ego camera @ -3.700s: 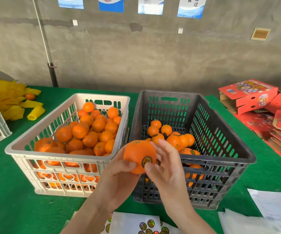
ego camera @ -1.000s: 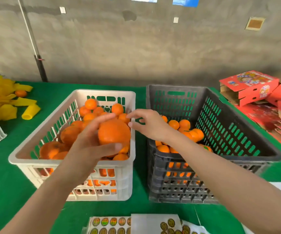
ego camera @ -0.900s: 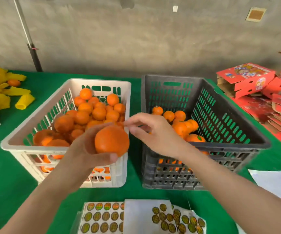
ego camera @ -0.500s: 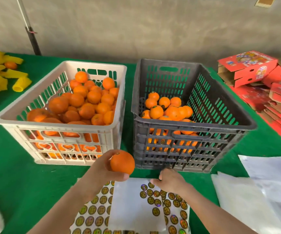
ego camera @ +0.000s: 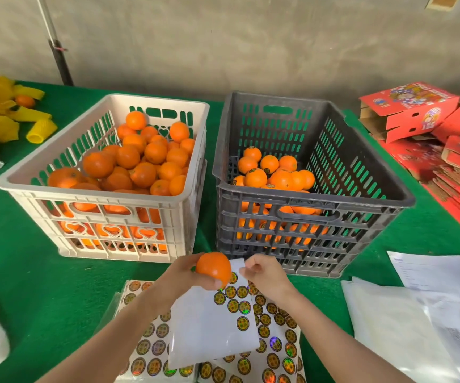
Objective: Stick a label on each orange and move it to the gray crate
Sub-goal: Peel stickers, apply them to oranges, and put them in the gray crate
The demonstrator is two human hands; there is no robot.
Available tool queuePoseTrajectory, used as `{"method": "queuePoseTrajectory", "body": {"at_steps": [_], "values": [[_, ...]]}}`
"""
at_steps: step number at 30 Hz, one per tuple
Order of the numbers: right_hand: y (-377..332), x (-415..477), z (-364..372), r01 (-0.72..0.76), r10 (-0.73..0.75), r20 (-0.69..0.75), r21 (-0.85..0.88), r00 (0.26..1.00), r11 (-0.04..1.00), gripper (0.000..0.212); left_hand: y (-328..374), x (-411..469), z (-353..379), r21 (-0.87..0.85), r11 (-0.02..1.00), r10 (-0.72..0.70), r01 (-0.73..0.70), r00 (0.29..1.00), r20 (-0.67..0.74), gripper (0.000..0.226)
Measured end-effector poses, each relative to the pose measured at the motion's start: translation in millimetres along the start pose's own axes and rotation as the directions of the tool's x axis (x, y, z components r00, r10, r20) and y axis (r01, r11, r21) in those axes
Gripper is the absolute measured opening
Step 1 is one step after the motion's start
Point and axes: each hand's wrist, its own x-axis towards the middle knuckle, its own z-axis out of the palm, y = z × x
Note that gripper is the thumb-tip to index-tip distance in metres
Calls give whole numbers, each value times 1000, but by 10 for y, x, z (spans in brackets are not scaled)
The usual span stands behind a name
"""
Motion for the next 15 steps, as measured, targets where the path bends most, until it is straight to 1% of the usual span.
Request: {"method": "queuePoseTrajectory", "body": {"at_steps": [1,3,5,7,11,15], "values": [[-56,-18,-26,8,-9,11,57,1000,998,19,57,7,-16,26,1000,2,-2,1000,30,81],[-162,-55,-78,10,-14,23,175,1000,984,15,147,25,-52,89,995,29,-37,995,91,80],[-233,-100,-141,-13,1,43,282,999,959,15,182,44,-93,111,991,64,-75,993,94,83],[-256,-140,-220,-82,46,105,373,993,924,16,177,55,-151,102,990,94,-101,993,77,81],[-236,-206,-367,-179,105,199,403,974,897,8,148,62,-254,93,989,111,-118,991,80,81],[-248,-218,-353,-218,137,219,406,966,887,7,137,63,-263,81,992,94,-101,992,82,80]]}}
